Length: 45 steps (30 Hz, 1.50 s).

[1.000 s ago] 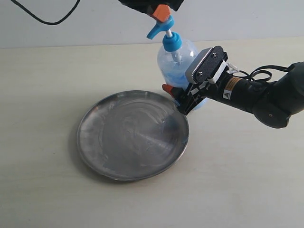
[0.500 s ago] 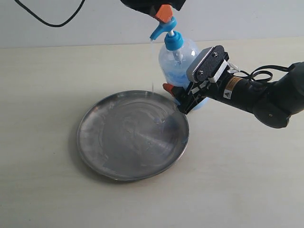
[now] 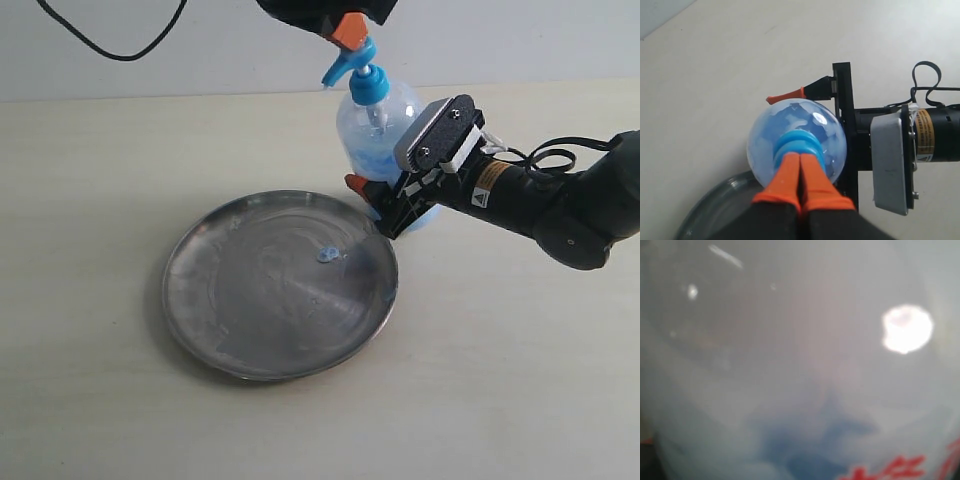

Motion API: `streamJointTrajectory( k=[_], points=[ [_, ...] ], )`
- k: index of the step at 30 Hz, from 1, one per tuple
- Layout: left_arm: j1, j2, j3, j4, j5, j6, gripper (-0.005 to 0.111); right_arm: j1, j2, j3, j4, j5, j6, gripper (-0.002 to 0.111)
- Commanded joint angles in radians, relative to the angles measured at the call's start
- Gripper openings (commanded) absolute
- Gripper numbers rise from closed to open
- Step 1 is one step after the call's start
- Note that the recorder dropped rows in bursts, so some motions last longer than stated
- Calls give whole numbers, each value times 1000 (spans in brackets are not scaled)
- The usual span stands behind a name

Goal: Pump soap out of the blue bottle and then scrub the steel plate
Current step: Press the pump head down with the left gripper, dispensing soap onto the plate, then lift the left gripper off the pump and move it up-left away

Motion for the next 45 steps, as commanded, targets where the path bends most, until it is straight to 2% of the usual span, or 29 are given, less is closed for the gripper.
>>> streamJointTrajectory(
  k=[1, 30, 45],
  points=[
    [-9, 94, 38, 12, 122, -5, 0, 7, -13, -10, -47, -70, -26, 0],
    [-9, 148, 38, 14, 153, -3, 0, 7, -13, -10, -47, -75, -24, 0],
    [-9, 1, 38, 26, 50, 4, 0, 7, -13, -10, -42, -79, -5, 0]
  ],
)
